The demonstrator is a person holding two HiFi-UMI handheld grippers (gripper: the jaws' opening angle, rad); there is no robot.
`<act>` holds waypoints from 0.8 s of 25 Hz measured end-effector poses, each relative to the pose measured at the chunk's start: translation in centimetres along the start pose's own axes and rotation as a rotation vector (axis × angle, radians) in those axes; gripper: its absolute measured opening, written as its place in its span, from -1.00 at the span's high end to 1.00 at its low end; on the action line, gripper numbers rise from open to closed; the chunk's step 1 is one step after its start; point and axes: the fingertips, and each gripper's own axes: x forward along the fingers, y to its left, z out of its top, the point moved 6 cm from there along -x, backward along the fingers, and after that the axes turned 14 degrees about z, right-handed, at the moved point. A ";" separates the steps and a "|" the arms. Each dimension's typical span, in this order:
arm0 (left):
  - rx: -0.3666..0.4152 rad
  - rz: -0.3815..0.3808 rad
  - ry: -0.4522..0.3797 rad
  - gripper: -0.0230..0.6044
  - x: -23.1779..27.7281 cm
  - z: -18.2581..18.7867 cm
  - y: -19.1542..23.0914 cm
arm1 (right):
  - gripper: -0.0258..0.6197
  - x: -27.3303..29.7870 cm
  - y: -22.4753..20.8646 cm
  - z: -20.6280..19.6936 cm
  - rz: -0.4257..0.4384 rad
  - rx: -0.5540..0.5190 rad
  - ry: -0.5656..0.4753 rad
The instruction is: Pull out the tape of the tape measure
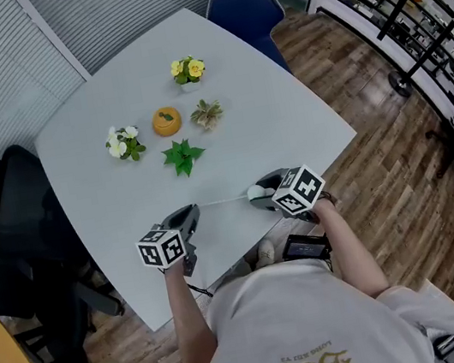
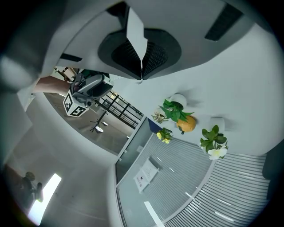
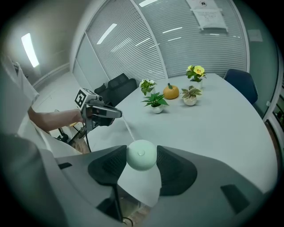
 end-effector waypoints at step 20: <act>-0.056 0.079 -0.010 0.89 -0.7 -0.1 2.6 | 0.21 -0.7 -1.5 -0.4 -0.023 0.025 0.017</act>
